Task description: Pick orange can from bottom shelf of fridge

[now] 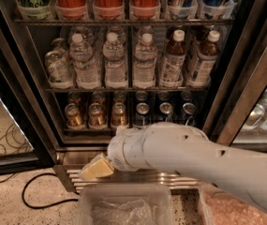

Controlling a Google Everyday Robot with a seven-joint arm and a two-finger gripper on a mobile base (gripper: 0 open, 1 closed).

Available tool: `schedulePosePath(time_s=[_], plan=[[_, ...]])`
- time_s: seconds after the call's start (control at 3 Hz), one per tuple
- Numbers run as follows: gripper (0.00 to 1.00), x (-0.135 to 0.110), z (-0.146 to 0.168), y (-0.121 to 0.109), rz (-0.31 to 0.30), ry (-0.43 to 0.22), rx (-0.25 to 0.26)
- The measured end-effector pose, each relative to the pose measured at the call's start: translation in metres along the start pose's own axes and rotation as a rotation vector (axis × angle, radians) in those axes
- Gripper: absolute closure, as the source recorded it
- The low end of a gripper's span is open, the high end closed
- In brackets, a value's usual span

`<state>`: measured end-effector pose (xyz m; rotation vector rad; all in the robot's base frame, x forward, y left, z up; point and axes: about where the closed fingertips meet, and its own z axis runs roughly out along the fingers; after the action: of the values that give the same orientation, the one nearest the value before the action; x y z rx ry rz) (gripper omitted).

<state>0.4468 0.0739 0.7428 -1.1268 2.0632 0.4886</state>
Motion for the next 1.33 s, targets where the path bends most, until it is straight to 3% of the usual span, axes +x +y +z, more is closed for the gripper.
schedulePosePath(time_s=[0.33,0.67,1.0,1.33], plan=[[0.0,-0.02,-0.016,-0.042,0.034,-0.085,0.171],[0.0,-0.029,-0.019,-0.051,0.051,-0.123,0.202],[0.0,-0.007,-0.012,-0.036,0.12,-0.118,0.194],[0.0,0.031,0.015,-0.018,0.239,-0.116,0.173]])
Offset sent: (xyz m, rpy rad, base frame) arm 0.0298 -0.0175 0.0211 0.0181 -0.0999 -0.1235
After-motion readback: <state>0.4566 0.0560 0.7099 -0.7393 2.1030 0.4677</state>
